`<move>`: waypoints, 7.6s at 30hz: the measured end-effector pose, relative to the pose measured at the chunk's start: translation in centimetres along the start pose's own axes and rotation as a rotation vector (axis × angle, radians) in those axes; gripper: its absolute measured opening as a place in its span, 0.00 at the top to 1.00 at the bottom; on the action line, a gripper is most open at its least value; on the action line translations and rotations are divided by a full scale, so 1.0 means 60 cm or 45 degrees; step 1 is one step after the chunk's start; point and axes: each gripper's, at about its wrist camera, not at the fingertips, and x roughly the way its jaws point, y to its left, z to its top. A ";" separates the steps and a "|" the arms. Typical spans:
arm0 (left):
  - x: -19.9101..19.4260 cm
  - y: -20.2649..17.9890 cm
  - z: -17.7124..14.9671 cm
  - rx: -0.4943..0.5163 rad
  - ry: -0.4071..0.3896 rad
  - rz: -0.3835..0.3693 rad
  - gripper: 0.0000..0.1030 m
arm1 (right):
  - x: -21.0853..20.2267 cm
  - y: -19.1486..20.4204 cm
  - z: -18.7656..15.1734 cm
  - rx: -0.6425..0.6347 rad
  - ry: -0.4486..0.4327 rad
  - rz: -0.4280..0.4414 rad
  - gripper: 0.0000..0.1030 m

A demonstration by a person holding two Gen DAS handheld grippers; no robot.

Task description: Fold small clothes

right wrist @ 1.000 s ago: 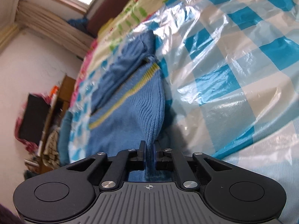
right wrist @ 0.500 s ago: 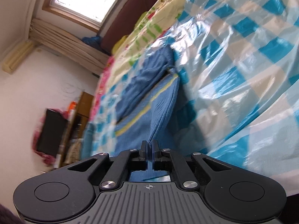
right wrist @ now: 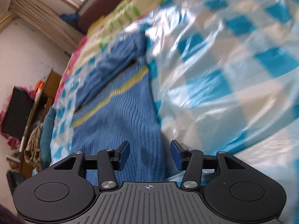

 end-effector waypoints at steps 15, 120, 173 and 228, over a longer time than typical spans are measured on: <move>-0.024 0.037 0.133 -0.318 -0.144 -0.551 0.91 | -0.016 0.061 0.062 0.176 -0.161 0.510 0.91; 0.057 0.049 0.200 -0.080 -0.319 -0.073 0.82 | 0.088 0.183 0.117 -0.420 -0.298 -0.315 0.62; 0.062 -0.007 0.110 0.158 -0.340 0.162 0.54 | 0.163 0.189 0.061 -0.430 -0.200 -0.376 0.90; 0.003 0.018 0.022 -0.021 -0.242 -0.104 0.46 | 0.418 0.501 -0.018 -0.940 0.170 -0.434 0.86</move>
